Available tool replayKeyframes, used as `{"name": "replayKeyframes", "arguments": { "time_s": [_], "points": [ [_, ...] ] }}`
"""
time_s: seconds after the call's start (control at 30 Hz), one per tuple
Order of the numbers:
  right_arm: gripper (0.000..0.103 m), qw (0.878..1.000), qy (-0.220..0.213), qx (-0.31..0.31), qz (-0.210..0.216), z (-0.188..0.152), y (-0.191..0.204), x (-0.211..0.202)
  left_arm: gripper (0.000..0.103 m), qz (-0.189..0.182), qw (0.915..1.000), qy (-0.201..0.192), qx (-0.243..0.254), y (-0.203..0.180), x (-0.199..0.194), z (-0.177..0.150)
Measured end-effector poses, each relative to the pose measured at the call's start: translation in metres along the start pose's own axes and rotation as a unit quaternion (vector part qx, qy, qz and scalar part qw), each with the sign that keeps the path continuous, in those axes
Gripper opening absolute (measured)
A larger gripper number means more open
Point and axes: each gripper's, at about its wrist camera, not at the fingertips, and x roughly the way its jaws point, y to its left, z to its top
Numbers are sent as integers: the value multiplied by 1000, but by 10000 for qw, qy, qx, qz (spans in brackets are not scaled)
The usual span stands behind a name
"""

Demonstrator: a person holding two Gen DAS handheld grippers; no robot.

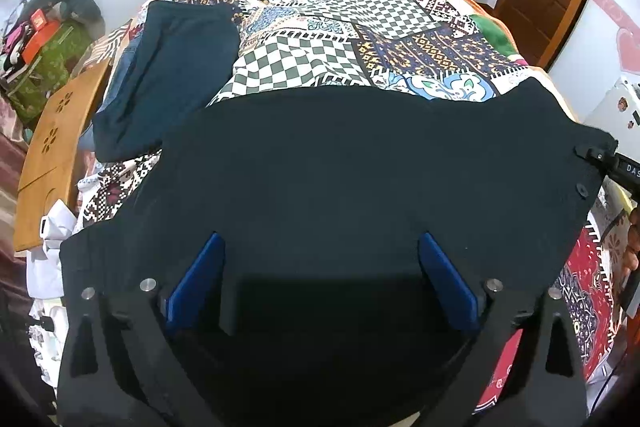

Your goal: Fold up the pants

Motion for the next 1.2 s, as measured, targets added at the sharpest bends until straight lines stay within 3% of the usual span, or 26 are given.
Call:
{"name": "replayKeyframes", "arguments": {
  "time_s": [0.1,0.23,0.43,0.8,1.03,1.2],
  "points": [
    [6,9993,-70,-220,-293,2,0,-2,100,-2,10000,-59,8,-2,1,0],
    [6,9991,-105,-218,-339,4,3,-6,100,54,9998,-137,91,-4,-1,1],
    [6,9971,-582,-494,-6,22,40,-40,100,101,9988,-471,86,1,-21,3],
    [6,9788,-1143,-1492,815,51,163,-65,100,131,9882,-1500,-269,42,-102,-3],
    [6,9650,-1015,-2019,1329,44,247,-37,101,287,9828,-1685,-692,83,-129,-26],
    [6,9591,-291,-2271,1664,10,288,14,101,421,9818,-1525,-1048,115,-130,-47]
  ]
}}
